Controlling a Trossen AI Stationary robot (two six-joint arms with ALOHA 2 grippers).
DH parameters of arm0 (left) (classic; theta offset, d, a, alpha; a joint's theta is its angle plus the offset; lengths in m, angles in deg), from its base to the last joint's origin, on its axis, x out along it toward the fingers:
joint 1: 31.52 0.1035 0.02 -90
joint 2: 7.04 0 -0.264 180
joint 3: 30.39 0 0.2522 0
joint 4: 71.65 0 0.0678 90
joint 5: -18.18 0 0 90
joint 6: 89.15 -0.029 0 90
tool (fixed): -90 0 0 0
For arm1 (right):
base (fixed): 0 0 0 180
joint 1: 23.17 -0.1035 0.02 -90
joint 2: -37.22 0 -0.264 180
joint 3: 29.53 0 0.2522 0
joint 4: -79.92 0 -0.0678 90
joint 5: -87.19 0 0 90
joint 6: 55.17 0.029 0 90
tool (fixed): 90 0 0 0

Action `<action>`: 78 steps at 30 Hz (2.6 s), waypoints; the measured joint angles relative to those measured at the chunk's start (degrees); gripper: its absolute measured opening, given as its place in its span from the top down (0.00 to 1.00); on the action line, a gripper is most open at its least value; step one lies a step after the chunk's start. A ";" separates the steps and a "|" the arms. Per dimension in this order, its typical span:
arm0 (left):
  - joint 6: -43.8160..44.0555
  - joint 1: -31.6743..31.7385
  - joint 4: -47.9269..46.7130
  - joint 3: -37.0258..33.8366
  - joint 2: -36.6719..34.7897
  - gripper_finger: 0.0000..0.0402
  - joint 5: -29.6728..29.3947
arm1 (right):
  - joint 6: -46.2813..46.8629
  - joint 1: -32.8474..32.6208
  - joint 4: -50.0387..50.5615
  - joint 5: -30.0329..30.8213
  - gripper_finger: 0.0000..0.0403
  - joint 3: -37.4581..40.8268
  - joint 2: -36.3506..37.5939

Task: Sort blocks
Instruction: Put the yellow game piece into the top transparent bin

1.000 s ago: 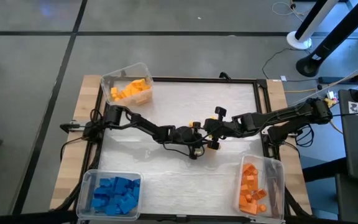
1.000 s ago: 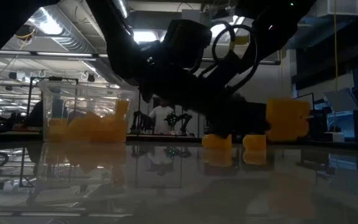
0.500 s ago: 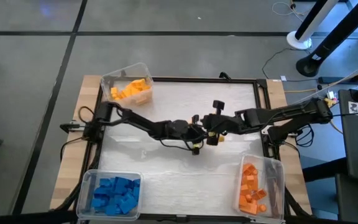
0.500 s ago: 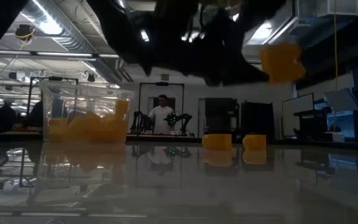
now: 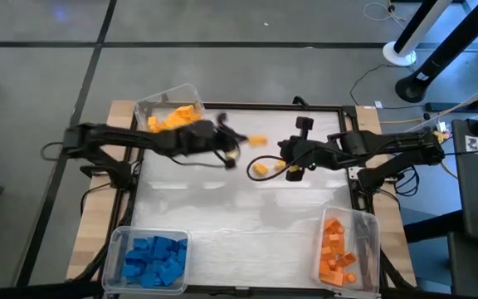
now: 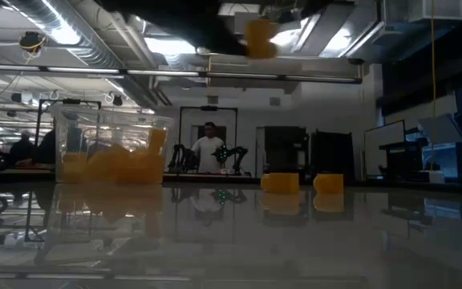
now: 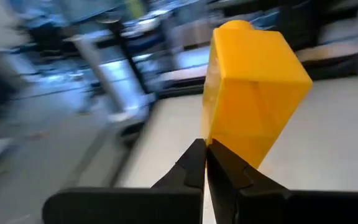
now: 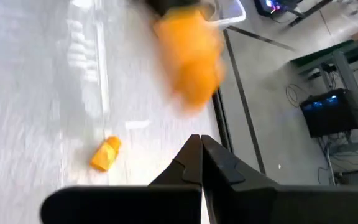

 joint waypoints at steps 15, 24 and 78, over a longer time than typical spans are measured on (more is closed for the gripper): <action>1.55 21.39 -48.85 -3.45 -28.56 1.00 -24.71 | 1.09 0.00 2.89 0.33 1.00 -0.13 -0.26; 5.18 27.97 -58.36 -3.47 -26.25 0.86 -24.66 | 1.11 0.00 2.29 -0.33 1.00 -0.13 -0.25; -9.34 1.23 6.73 0.96 27.07 0.50 16.89 | 4.96 0.07 2.81 0.42 1.00 -0.09 -7.74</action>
